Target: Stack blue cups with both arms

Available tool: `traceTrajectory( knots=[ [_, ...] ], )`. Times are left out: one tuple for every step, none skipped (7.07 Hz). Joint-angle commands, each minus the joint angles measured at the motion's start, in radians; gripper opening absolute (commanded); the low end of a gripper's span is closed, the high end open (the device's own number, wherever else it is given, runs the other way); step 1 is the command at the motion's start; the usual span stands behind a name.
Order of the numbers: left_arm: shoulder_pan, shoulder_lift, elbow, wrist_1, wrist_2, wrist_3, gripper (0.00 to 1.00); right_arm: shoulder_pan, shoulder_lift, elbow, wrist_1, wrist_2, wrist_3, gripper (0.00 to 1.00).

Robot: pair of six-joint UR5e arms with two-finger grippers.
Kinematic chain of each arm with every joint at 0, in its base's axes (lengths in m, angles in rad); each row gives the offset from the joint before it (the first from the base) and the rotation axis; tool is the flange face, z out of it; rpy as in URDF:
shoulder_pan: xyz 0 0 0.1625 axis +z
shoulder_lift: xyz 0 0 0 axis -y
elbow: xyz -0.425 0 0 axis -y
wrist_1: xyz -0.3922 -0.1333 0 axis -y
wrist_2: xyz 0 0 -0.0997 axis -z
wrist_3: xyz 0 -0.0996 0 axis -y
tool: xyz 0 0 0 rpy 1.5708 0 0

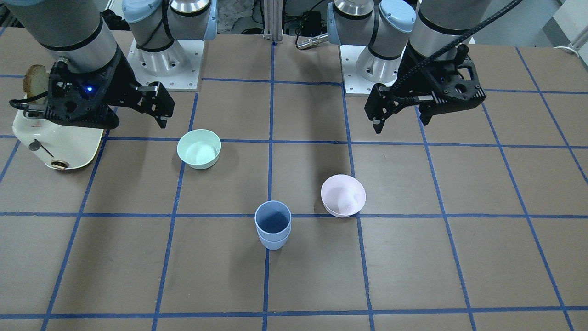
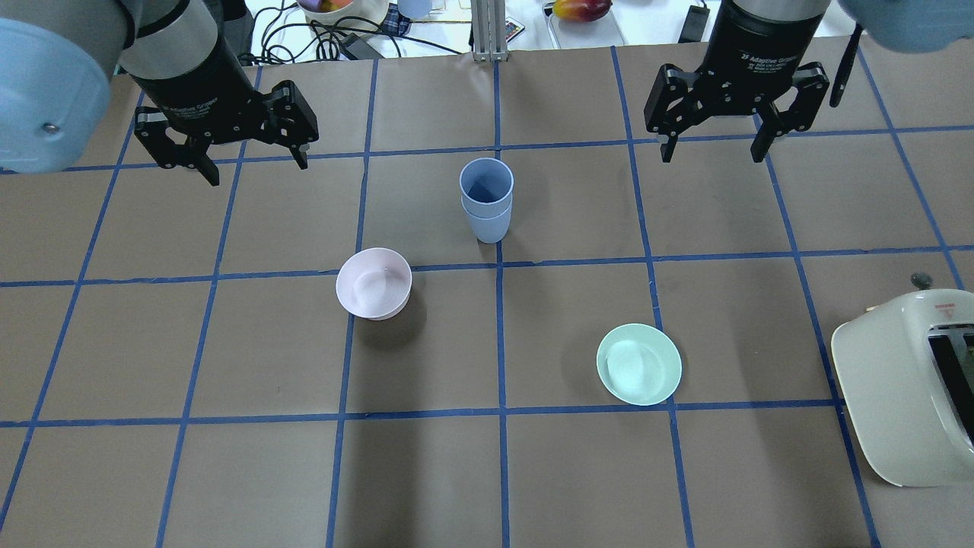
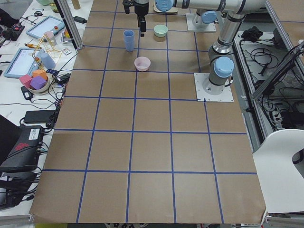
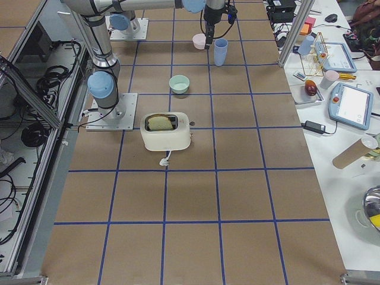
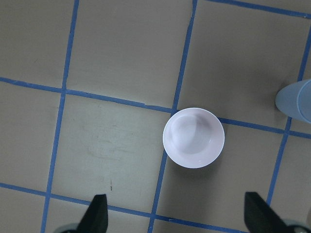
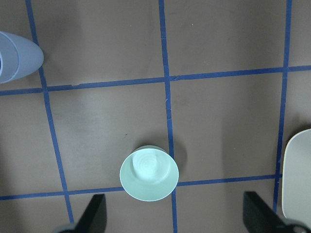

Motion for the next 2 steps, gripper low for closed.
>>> traceTrajectory(
  knots=[
    [0.0, 0.0, 0.0, -0.002, 0.0, 0.0, 1.0, 0.001, 0.001, 0.002, -0.009, -0.003, 0.006, 1.0],
    [0.0, 0.0, 0.0, 0.0, 0.0, 0.0, 1.0, 0.003, 0.0, 0.003, -0.009, 0.0, 0.006, 1.0]
  ],
)
